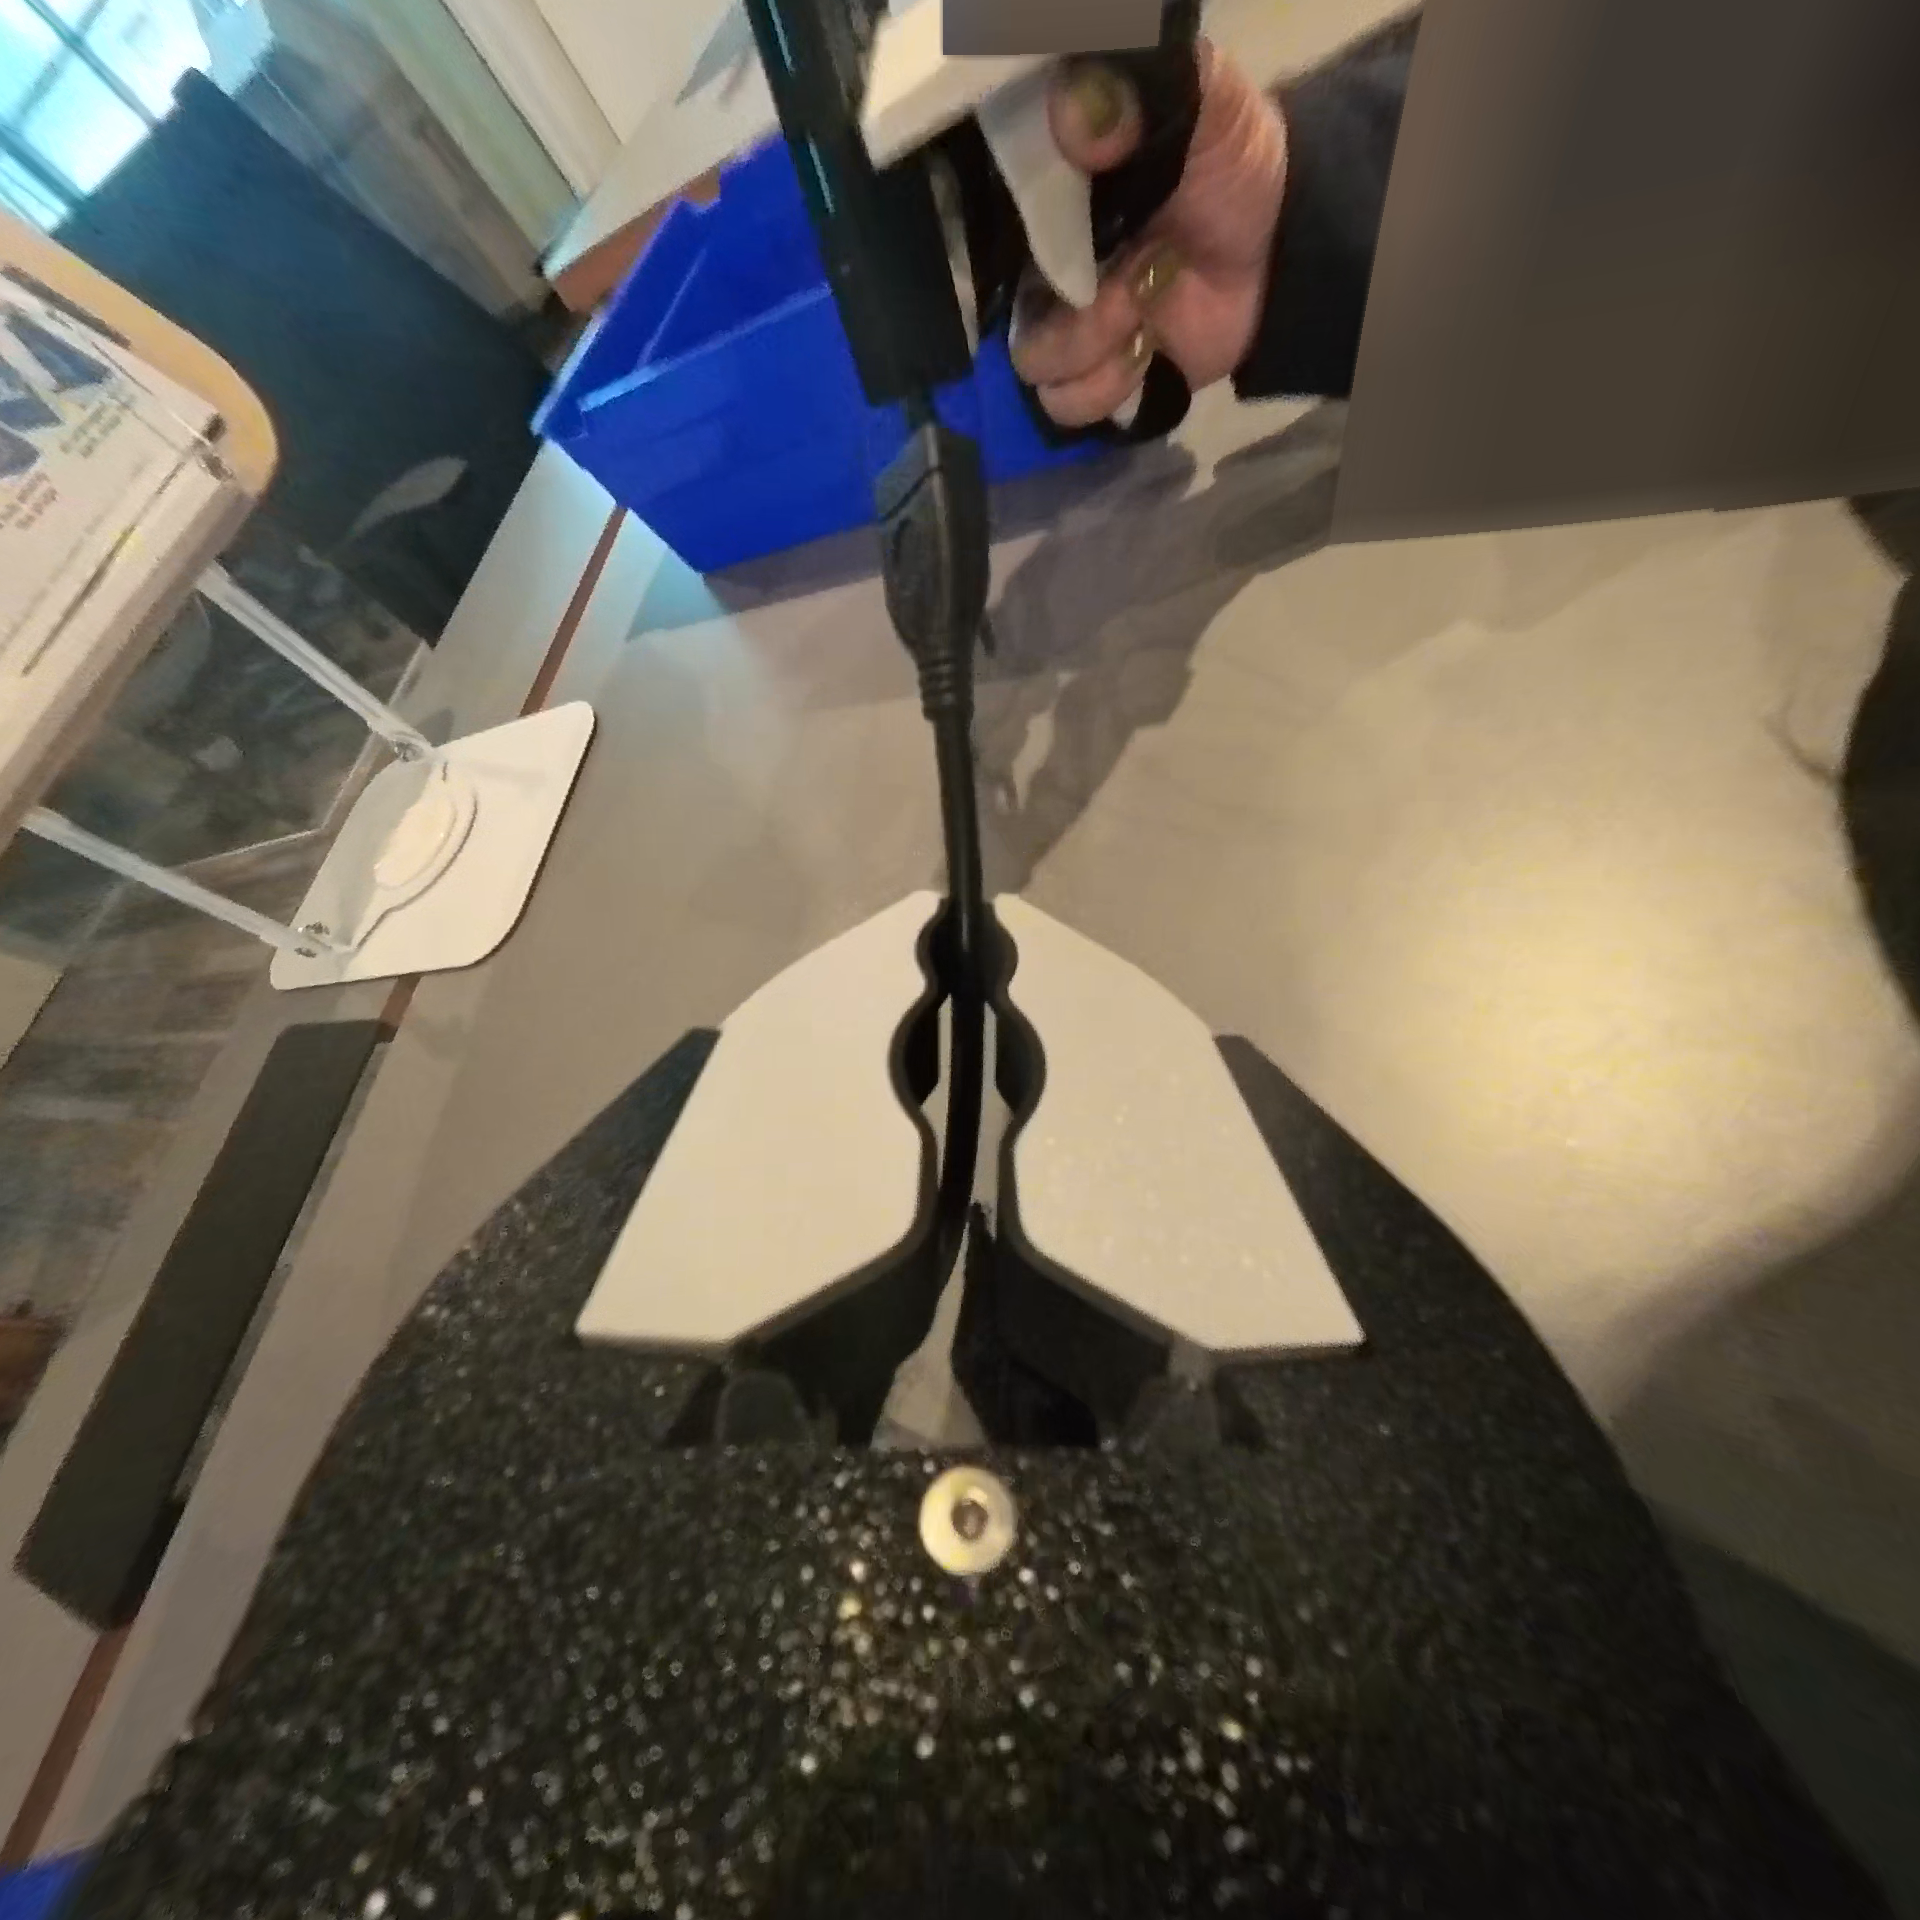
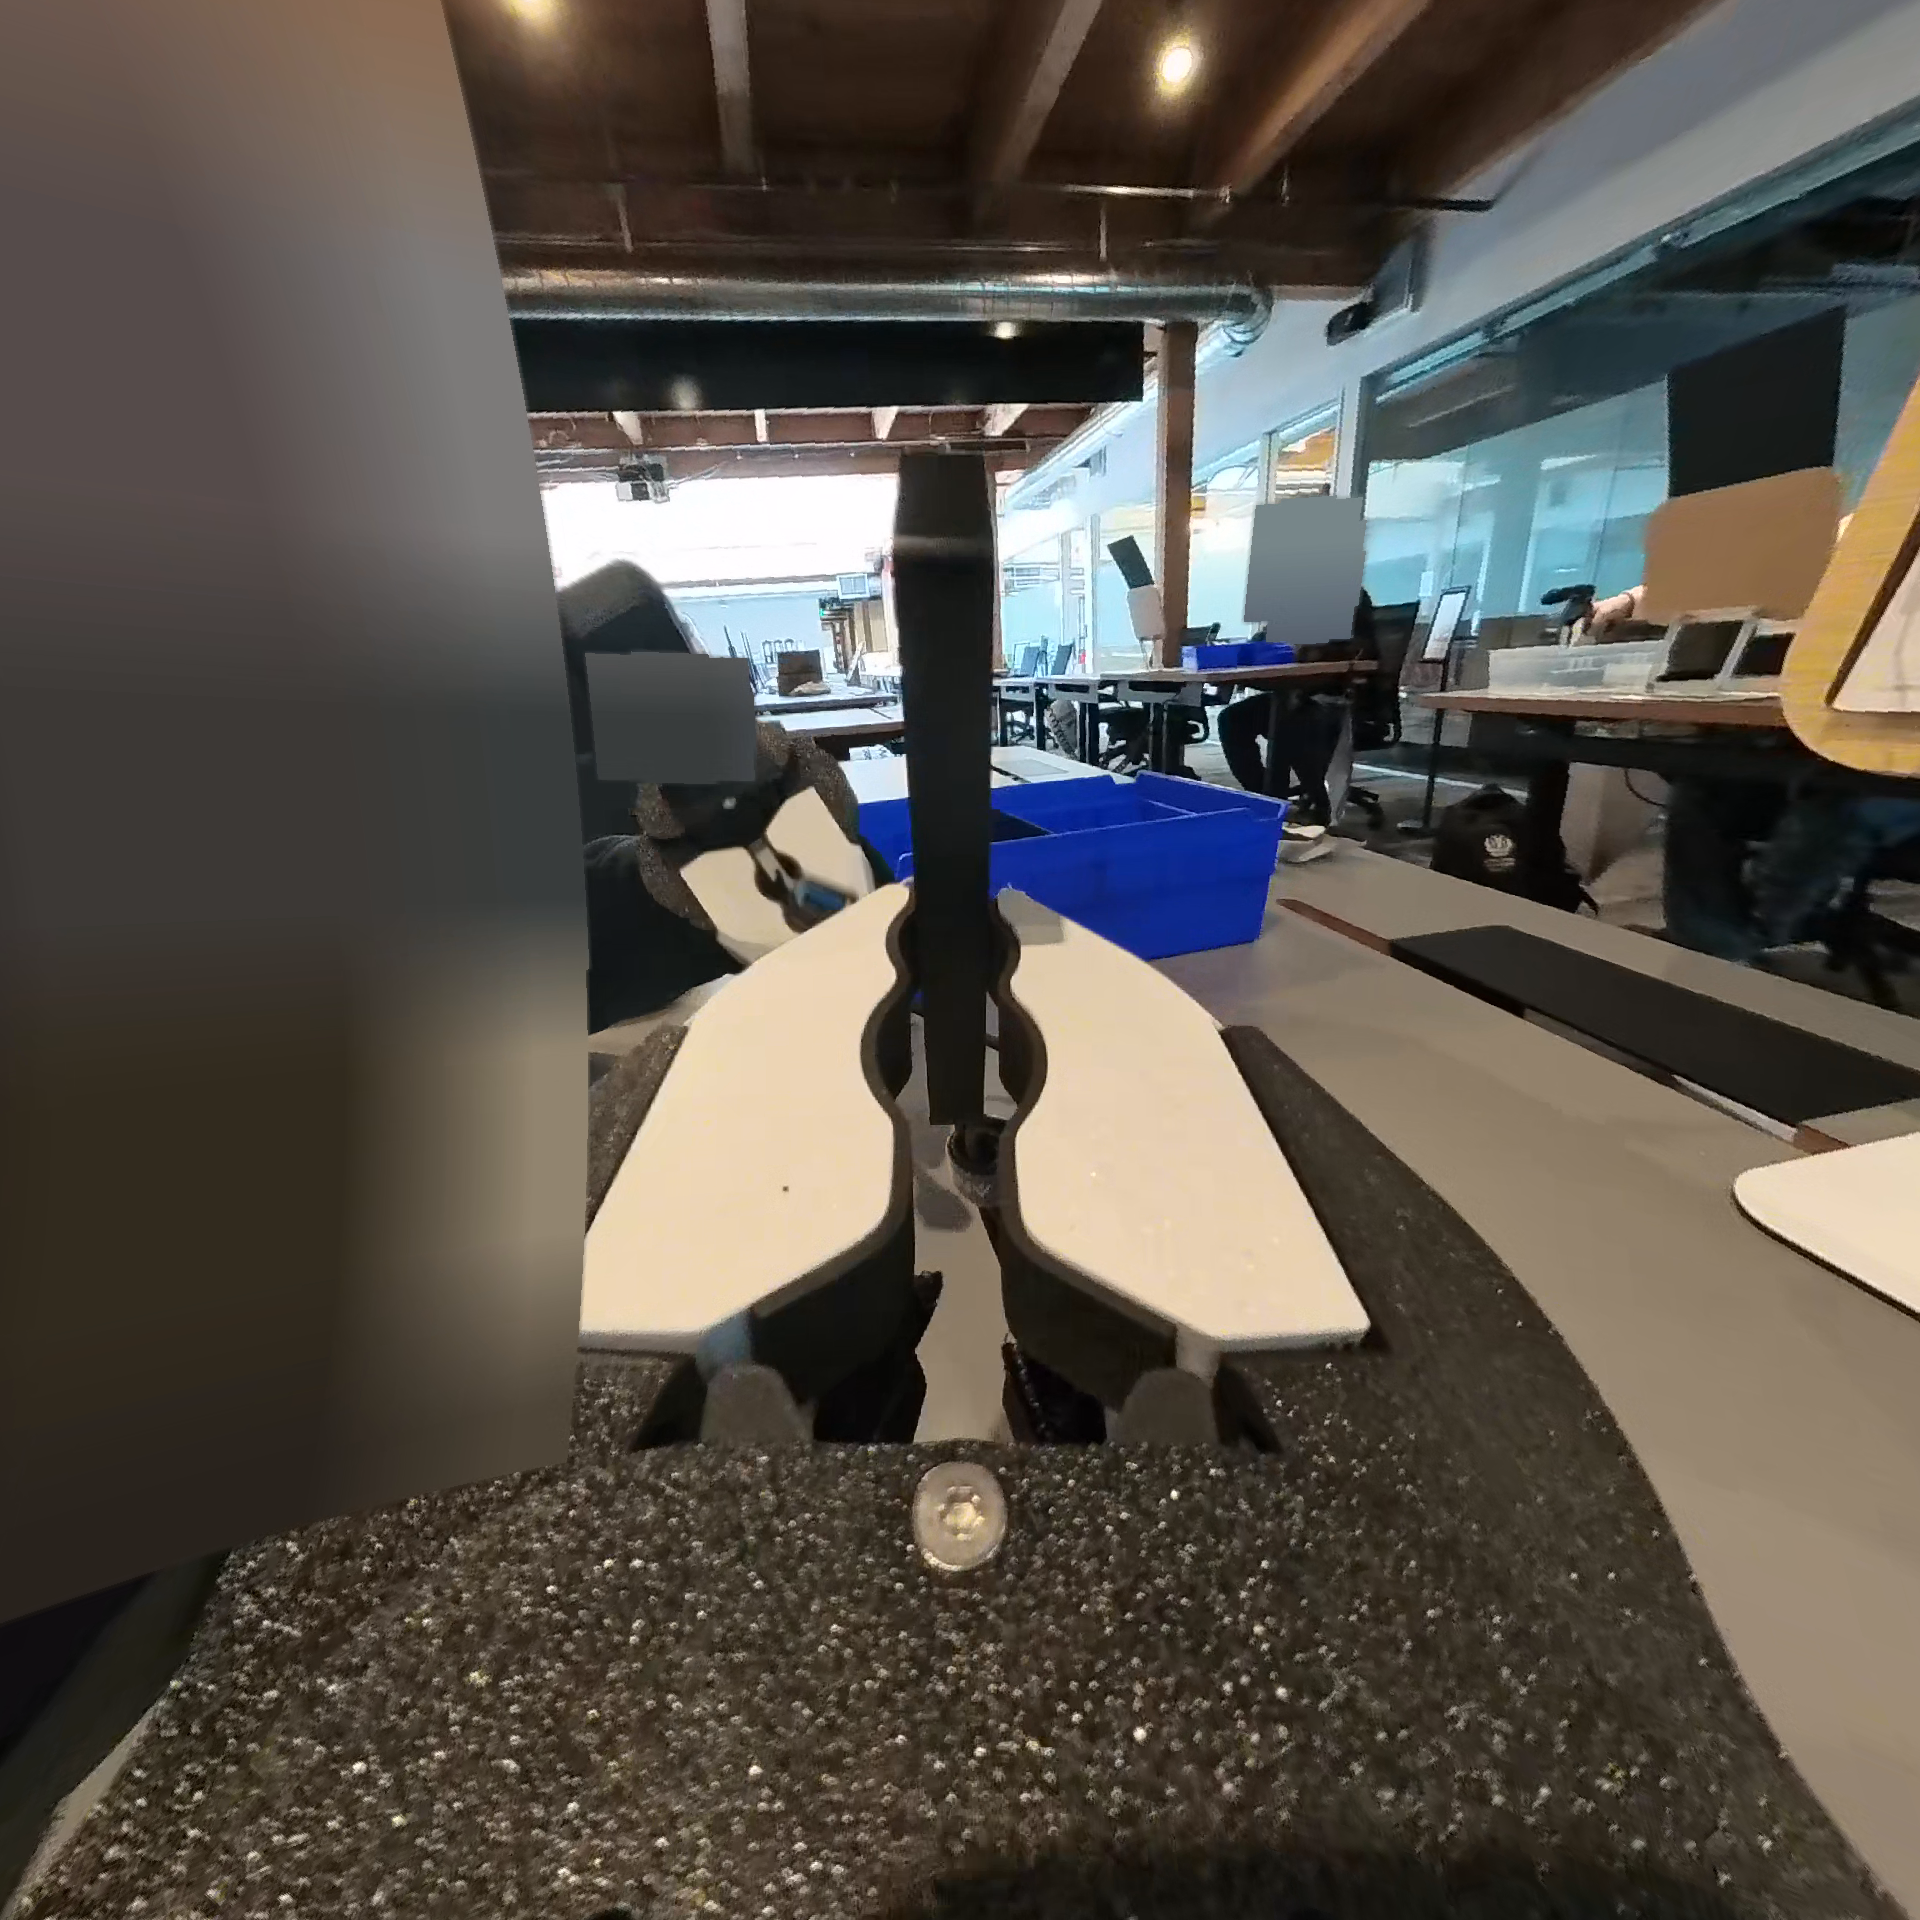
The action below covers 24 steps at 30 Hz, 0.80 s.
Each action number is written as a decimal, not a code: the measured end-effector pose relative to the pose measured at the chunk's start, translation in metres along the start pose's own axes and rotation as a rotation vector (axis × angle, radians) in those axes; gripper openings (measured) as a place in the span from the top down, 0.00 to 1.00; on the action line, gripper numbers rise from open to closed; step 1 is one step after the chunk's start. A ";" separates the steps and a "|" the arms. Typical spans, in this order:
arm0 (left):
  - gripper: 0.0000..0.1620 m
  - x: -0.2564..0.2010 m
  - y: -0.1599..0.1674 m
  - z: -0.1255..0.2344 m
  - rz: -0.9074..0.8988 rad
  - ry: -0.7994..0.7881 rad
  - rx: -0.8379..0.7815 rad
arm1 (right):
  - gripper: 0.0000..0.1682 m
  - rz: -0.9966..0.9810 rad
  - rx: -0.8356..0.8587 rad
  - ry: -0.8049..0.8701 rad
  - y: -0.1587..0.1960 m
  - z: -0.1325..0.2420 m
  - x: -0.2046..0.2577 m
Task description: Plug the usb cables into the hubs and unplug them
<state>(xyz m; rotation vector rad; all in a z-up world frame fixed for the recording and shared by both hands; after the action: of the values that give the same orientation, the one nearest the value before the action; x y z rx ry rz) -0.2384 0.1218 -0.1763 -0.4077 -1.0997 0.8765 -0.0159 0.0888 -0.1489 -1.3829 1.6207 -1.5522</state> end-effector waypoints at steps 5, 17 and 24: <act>0.97 -0.017 0.019 -0.015 -0.098 0.128 0.211 | 0.93 0.000 0.000 0.021 -0.001 0.002 -0.002; 0.80 0.026 0.060 -0.012 0.383 -0.094 0.348 | 0.94 0.005 0.031 0.021 0.001 -0.001 -0.001; 0.83 0.056 0.107 -0.034 0.480 -0.277 0.563 | 0.93 -0.006 0.038 0.019 0.003 -0.003 -0.003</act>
<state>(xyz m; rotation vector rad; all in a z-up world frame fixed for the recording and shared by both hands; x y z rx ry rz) -0.2416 0.2347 -0.2298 -0.0730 -0.9612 1.6524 -0.0182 0.0921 -0.1518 -1.3575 1.5913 -1.5965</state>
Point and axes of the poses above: each gripper's, where its closed fingertips meet, z back along the fingers, y out of its underside, x = y × z across the jaws, the point moved 6 cm from there along z, back along the fingers, and after that the axes turned 13 degrees about -z, right-handed, at the moved point
